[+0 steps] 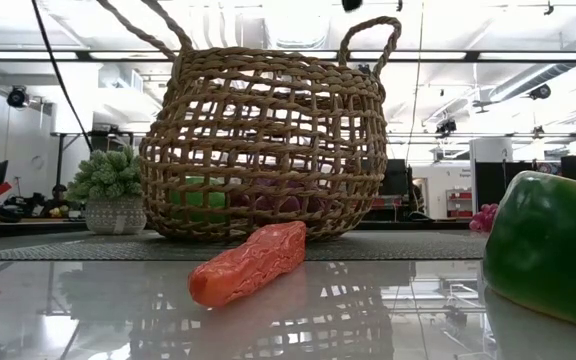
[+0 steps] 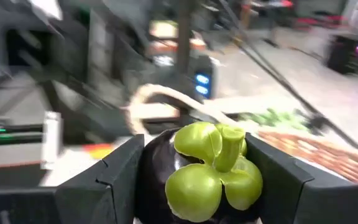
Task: Build produce basket
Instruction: Put the black mangosteen into the brown basket
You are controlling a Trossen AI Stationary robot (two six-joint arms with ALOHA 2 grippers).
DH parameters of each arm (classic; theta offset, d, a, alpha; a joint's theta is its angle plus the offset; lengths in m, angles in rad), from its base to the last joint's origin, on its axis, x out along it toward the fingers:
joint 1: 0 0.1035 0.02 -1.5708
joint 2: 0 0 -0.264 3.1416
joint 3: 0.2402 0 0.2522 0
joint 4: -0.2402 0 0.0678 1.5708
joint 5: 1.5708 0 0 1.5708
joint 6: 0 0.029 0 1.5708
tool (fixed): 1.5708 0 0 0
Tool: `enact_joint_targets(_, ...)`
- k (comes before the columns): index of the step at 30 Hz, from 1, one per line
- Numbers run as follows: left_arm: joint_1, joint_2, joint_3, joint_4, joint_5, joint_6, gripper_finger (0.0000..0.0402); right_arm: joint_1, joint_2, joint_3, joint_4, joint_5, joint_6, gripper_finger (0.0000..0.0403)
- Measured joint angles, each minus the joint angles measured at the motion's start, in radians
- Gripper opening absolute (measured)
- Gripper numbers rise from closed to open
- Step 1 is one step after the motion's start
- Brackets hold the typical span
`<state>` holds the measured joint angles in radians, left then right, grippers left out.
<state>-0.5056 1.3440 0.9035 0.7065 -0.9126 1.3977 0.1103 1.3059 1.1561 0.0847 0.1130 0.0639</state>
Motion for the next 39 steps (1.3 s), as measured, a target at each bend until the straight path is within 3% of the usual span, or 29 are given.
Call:
enact_joint_targets(5,0.008,-0.137,-0.093,-0.007,0.144,-0.188,0.0307,-0.036,0.029,0.059,-0.12,0.117,-0.004,0.0223)
enact_joint_targets(11,0.036,-0.282,-0.183,0.009,0.275,-0.401,0.0306,-0.088,0.153,0.192,-0.265,0.12,-0.023,0.0223)
enact_joint_targets(24,0.041,-0.405,-0.329,0.167,0.267,-0.424,0.0306,-0.149,0.488,0.588,-0.657,0.122,-0.019,0.0223)
enact_joint_targets(39,0.041,-0.409,-0.372,0.175,0.221,-0.423,0.0306,-0.158,0.712,0.816,-0.836,0.124,-0.013,0.0262)
